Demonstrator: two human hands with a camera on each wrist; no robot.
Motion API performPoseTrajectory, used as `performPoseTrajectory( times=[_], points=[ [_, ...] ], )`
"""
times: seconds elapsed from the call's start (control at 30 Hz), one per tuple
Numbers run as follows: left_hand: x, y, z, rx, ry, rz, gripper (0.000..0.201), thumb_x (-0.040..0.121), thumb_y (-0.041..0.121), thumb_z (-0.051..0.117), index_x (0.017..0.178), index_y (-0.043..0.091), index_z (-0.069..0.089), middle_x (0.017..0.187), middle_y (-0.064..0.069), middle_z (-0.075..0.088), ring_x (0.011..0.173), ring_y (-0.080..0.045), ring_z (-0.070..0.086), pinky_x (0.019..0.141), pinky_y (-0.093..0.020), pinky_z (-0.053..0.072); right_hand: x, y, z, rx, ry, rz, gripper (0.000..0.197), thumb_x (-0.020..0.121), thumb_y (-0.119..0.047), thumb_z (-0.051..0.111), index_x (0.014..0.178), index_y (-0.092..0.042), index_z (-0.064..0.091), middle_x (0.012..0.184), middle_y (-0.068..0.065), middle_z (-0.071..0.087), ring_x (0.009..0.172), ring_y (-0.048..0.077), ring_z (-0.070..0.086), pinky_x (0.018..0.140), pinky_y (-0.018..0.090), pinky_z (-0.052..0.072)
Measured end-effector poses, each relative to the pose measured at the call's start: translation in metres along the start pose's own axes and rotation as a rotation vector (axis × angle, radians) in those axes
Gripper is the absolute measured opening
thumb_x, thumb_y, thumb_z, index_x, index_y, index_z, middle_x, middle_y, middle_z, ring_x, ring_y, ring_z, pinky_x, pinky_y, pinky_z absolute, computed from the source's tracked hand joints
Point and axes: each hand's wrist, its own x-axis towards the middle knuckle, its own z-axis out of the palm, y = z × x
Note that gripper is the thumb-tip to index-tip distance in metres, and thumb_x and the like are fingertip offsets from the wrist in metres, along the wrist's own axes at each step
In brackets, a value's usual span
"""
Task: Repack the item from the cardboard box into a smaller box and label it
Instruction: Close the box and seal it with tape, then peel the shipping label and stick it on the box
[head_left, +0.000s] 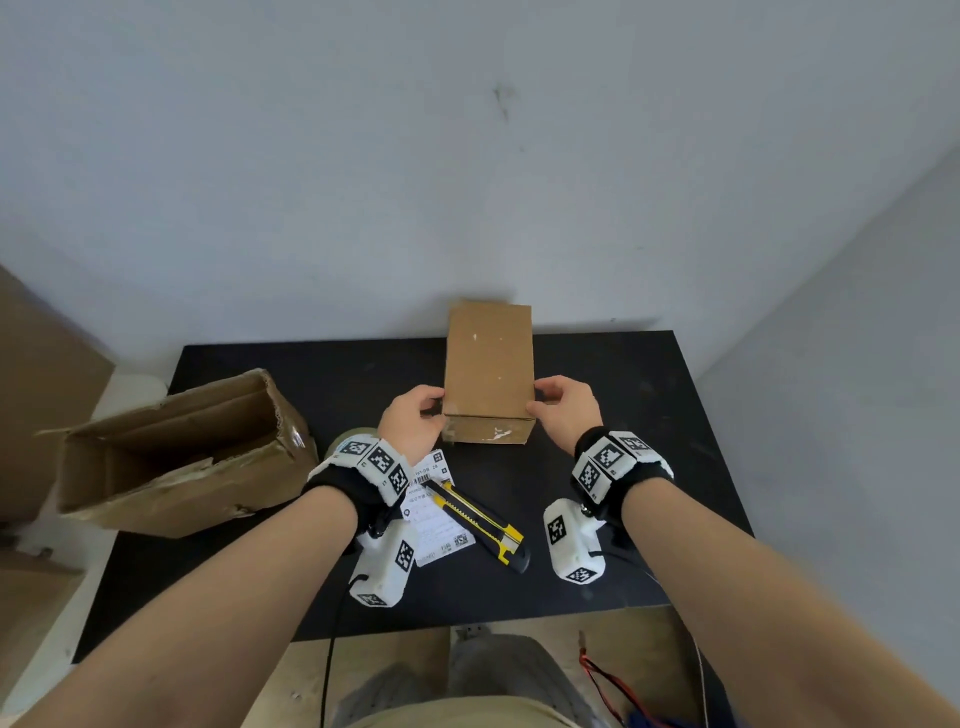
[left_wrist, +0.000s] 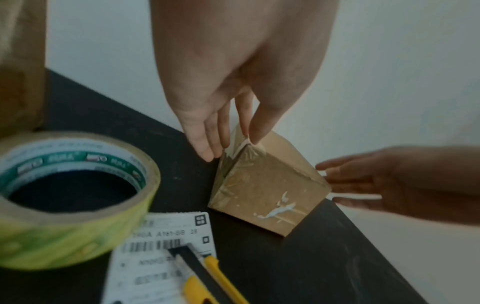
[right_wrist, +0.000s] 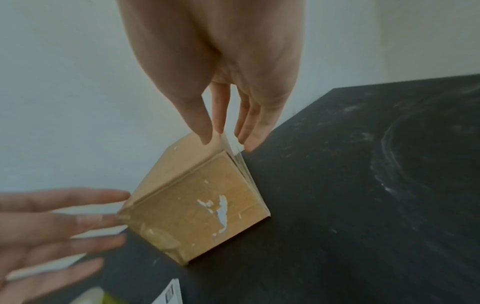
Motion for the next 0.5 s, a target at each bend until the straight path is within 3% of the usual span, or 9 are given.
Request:
performPoseTrajectory(
  times=[0.13, 0.33, 0.5],
  points=[
    [-0.018, -0.003, -0.014, 0.213, -0.068, 0.101, 0.036, 0.092, 0.007, 0.052, 0.127, 0.017, 0.054, 0.13, -0.006, 0.057, 0.118, -0.021, 0.055, 0.099, -0.033, 0.044, -0.027, -0.009, 0.0, -0.286, 0.048, -0.142, 0.03, 0.091, -0.018, 0.054, 0.12, -0.012, 0.058, 0.126, 0.006, 0.052, 0.104, 0.021, 0.058, 0.085, 0.029, 0.048],
    [-0.051, -0.016, -0.029, 0.493, -0.147, 0.22, 0.027, 0.093, 0.017, 0.048, 0.117, 0.021, 0.059, 0.116, -0.003, 0.063, 0.099, -0.02, 0.061, 0.085, -0.035, 0.051, -0.076, -0.016, 0.022, -0.516, -0.017, -0.264, 0.028, 0.093, -0.018, 0.049, 0.118, -0.011, 0.058, 0.124, 0.005, 0.05, 0.103, 0.025, 0.056, 0.085, 0.036, 0.05],
    [-0.082, -0.04, -0.032, 0.685, -0.231, 0.277, 0.03, 0.095, 0.02, 0.044, 0.123, 0.023, 0.055, 0.122, -0.002, 0.057, 0.104, -0.021, 0.058, 0.081, -0.033, 0.048, -0.115, -0.004, 0.056, -0.596, -0.085, -0.281, 0.034, 0.092, -0.015, 0.048, 0.125, -0.017, 0.055, 0.13, 0.002, 0.047, 0.114, 0.025, 0.051, 0.094, 0.036, 0.045]
  ],
)
